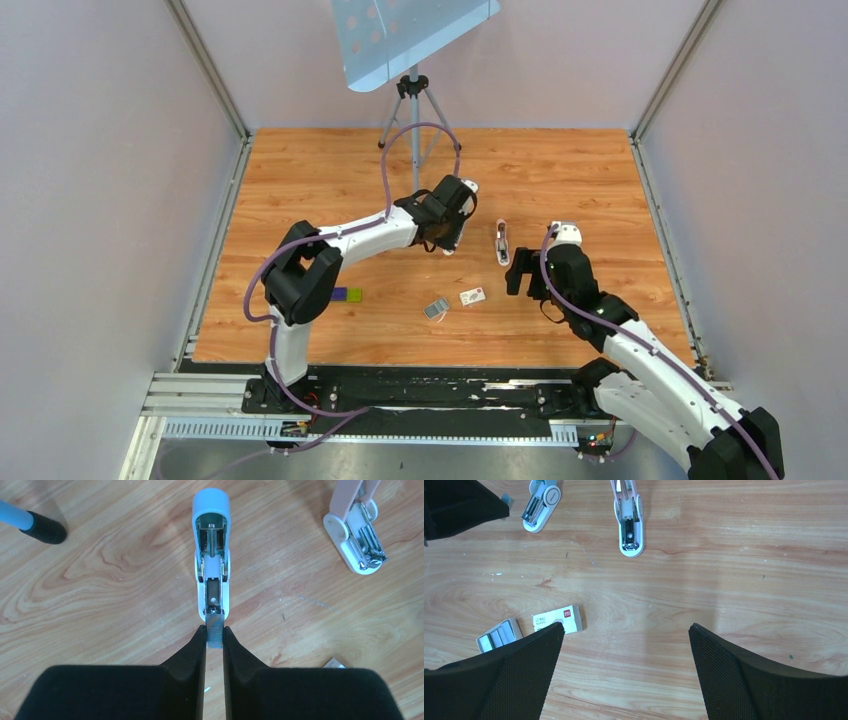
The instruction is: Load the staples into the stapler
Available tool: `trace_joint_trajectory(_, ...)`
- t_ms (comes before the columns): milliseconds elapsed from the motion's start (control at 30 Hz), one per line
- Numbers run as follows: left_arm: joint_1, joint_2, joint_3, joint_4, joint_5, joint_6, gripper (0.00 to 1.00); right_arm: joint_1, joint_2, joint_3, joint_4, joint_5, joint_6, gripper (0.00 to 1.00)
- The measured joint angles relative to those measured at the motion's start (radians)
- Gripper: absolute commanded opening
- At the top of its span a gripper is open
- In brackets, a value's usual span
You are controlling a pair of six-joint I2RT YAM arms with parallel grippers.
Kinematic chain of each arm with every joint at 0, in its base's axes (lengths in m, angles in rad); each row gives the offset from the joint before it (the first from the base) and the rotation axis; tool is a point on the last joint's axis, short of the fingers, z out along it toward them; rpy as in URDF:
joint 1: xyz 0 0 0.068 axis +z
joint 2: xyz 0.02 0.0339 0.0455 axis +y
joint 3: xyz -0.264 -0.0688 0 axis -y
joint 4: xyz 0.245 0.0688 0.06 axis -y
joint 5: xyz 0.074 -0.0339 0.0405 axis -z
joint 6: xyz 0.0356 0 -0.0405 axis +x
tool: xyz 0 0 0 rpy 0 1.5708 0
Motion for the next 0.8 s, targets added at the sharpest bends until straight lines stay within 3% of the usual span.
trace_joint_trajectory(800,0.000,0.062,0.050,0.032,0.002,0.023,0.14,-0.016,-0.065,-0.023,-0.062,0.002,-0.005,1.00)
